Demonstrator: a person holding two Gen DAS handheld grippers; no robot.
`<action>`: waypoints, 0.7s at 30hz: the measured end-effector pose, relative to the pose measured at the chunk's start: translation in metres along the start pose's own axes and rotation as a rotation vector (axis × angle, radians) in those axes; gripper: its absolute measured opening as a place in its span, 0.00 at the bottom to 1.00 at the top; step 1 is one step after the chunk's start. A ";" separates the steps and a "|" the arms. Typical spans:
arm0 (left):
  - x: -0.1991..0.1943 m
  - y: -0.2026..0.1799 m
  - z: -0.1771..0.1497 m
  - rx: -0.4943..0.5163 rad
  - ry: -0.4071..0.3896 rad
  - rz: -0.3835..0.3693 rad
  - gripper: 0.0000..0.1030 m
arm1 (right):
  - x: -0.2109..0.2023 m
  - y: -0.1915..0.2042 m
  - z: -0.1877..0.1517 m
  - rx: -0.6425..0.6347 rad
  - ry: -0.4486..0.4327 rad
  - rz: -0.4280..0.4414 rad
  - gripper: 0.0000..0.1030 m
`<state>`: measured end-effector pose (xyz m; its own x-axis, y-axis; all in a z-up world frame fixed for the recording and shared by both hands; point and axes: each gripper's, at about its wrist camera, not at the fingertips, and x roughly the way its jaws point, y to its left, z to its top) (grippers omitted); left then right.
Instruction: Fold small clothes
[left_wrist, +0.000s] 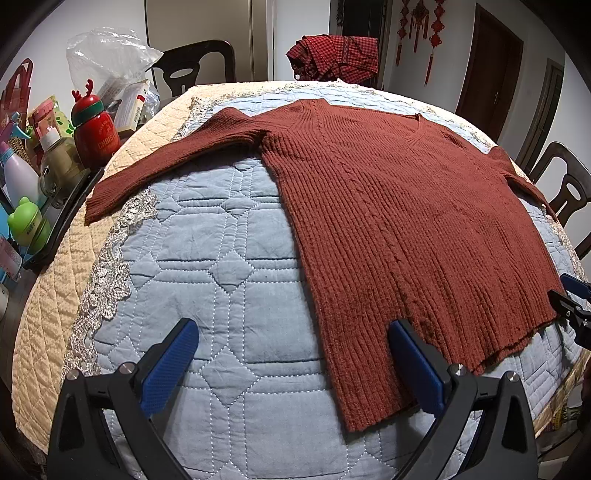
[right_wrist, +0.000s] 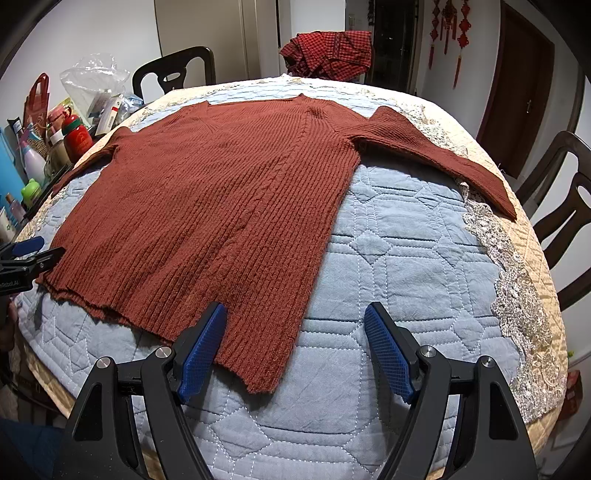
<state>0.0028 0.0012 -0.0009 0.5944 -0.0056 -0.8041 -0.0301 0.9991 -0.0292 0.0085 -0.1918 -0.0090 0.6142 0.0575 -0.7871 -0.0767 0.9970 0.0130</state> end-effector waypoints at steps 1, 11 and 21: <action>0.000 0.000 0.000 0.000 0.000 0.000 1.00 | 0.000 0.000 0.000 0.000 0.000 0.000 0.75; 0.000 0.000 -0.001 0.000 0.000 0.001 1.00 | -0.001 -0.001 0.000 0.000 0.001 0.000 0.75; 0.000 0.000 -0.001 0.000 0.001 0.001 1.00 | 0.000 0.000 0.000 0.000 0.000 0.000 0.75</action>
<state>0.0025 0.0007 -0.0013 0.5934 -0.0045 -0.8049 -0.0306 0.9991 -0.0281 0.0088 -0.1917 -0.0090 0.6139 0.0576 -0.7873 -0.0770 0.9969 0.0130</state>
